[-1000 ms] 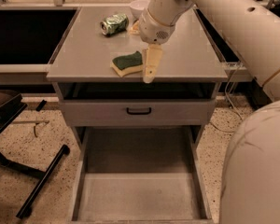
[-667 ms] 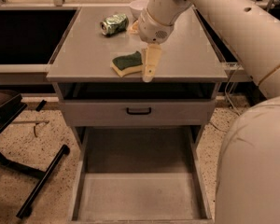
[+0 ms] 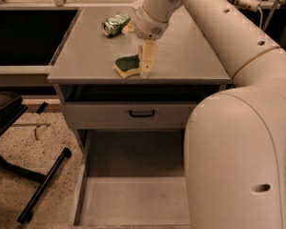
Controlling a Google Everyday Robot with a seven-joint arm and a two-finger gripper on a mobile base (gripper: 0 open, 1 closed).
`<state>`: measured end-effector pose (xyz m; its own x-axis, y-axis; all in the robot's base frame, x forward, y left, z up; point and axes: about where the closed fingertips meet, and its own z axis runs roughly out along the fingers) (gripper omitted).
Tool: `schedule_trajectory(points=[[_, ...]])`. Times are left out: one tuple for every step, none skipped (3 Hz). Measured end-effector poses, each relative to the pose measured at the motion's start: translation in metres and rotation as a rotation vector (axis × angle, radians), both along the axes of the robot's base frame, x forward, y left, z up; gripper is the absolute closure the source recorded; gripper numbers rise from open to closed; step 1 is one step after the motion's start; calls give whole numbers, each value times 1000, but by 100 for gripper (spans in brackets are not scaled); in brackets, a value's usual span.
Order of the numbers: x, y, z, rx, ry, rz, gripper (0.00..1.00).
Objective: Place sponge into middle drawer
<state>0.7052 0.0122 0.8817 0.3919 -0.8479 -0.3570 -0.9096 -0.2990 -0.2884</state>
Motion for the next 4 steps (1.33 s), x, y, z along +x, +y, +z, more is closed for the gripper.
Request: schedule_trajectory(points=[[12, 7, -5, 10, 2, 14, 0], [19, 14, -12, 23, 16, 24, 0], [23, 23, -24, 38, 42, 42, 0], [26, 29, -32, 44, 57, 54, 0]])
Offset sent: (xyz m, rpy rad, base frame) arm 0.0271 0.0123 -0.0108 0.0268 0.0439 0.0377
